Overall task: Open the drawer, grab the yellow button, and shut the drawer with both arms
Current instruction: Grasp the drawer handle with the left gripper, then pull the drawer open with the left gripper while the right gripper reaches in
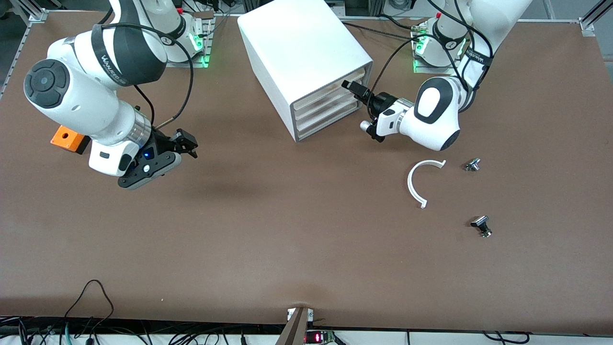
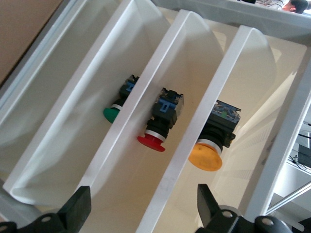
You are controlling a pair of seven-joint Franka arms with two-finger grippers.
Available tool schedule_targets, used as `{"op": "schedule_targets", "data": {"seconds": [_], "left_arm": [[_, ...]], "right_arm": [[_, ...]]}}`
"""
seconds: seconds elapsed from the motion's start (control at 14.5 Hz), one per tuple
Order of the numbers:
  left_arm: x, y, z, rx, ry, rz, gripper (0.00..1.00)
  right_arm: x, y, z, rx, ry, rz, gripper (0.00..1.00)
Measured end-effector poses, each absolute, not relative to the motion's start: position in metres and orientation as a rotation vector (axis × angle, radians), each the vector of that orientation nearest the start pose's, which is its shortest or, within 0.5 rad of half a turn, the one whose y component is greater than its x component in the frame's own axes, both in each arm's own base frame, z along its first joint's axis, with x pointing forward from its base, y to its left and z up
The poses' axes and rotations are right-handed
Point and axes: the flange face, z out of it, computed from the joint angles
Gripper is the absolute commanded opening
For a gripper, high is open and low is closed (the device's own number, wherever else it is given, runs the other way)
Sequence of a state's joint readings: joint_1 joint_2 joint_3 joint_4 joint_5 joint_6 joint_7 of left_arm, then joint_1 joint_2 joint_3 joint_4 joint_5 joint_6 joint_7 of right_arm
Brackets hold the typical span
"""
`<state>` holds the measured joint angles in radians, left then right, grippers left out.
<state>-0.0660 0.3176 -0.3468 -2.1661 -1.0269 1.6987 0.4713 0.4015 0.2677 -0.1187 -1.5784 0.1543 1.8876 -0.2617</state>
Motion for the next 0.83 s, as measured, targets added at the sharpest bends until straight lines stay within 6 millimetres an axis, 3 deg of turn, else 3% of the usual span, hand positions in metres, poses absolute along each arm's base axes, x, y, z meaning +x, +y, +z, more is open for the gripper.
{"op": "schedule_targets", "data": {"seconds": [0.07, 0.14, 0.28, 0.35, 0.83], "left_arm": [[0.426, -0.279, 0.262, 1.955, -0.315, -0.783, 0.90], [0.423, -0.282, 0.262, 1.951, -0.321, -0.788, 0.77], [0.416, -0.286, 0.260, 1.946, -0.331, -0.802, 0.20], [0.414, -0.288, 0.260, 1.943, -0.343, -0.799, 0.00], [0.412, -0.286, 0.263, 1.925, -0.346, -0.793, 0.00]], "right_arm": [[0.617, 0.201, 0.489, -2.926, -0.764, -0.066, 1.00], [0.617, 0.203, 0.489, -2.924, -0.771, -0.066, 1.00], [0.618, 0.204, 0.486, -2.923, -0.780, -0.063, 1.00], [0.618, 0.204, 0.484, -2.923, -0.782, -0.060, 1.00], [0.619, 0.204, 0.481, -2.924, -0.783, -0.057, 1.00]]}}
